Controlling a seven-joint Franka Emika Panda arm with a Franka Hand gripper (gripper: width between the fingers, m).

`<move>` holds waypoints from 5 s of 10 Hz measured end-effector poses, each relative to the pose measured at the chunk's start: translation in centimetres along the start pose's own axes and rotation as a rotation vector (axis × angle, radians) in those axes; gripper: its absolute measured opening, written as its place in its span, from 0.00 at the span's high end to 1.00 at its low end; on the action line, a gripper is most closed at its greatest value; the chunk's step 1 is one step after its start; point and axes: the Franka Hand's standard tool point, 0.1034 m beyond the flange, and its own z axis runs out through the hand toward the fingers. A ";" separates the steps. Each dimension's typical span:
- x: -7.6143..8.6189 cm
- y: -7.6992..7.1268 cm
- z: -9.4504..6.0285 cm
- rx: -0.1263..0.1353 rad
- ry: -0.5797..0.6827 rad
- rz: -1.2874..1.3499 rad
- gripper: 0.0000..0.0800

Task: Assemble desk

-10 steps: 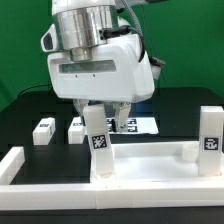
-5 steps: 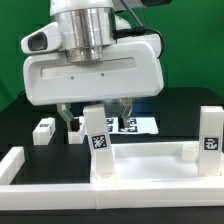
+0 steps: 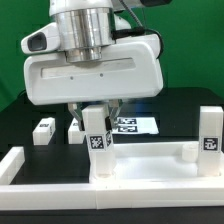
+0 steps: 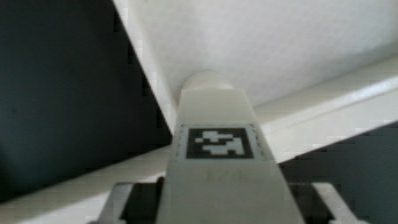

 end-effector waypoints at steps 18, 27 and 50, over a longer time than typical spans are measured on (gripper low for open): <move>-0.7 -1.6 0.2 -0.011 -0.035 0.473 0.19; -0.4 -0.6 0.1 -0.045 -0.042 -0.095 0.47; -1.0 -2.1 0.3 -0.021 -0.032 0.454 0.19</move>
Offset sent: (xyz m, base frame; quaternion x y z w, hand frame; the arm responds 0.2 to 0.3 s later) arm 0.0166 0.0006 0.0026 -0.0327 -0.0092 0.2867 0.9574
